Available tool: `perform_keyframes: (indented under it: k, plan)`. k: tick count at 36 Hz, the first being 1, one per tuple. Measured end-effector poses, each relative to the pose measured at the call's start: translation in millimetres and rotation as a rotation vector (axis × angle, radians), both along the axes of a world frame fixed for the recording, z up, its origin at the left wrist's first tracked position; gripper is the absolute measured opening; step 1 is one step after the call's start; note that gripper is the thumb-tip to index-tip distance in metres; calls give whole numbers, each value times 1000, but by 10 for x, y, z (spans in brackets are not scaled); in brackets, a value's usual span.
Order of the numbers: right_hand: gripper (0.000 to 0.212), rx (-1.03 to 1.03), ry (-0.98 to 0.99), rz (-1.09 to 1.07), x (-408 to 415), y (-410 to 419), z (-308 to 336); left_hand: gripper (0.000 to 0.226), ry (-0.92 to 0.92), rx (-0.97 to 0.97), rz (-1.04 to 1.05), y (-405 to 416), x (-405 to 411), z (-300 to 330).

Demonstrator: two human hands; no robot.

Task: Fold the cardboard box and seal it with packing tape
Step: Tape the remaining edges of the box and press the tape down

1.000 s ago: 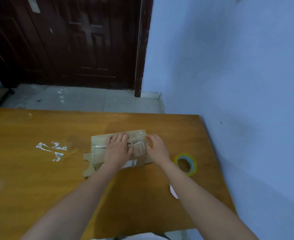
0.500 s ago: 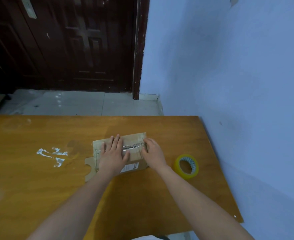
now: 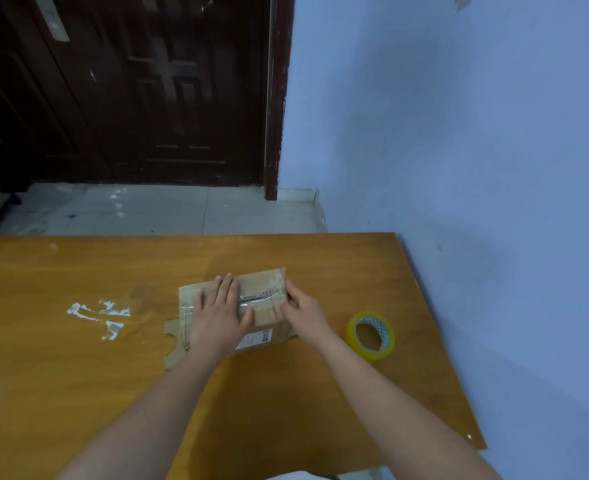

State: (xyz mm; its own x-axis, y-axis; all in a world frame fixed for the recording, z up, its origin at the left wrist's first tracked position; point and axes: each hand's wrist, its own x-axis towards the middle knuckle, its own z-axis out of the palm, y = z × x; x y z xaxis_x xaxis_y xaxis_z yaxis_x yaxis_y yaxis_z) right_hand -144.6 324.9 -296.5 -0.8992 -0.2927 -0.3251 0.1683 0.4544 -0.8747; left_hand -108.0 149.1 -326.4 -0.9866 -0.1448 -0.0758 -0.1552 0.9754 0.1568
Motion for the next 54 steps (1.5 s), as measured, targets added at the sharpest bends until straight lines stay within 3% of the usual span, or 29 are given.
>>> perform_keyframes:
  k: [6,14,33,37,44,48,54]
  plan:
    - [49,80,55,-5,112,130,-8,71,9,-5,1,4,-3,-9]
    - [33,251,286,-6,118,145,7,80,19,-29,4,6,5,-1]
    - [28,63,136,38,-426,4,-177,81,6,-19,15,29,27,90]
    - [30,192,201,29,-560,102,-265,81,-2,-16,17,35,26,108]
    - [54,412,320,337,-982,159,-227,81,-10,-31,23,45,35,114]
    - [38,535,419,582,-1229,119,-127,80,-8,-37,27,47,26,117]
    - [23,611,449,747,-1402,-8,11,76,-14,-51,31,50,21,107]
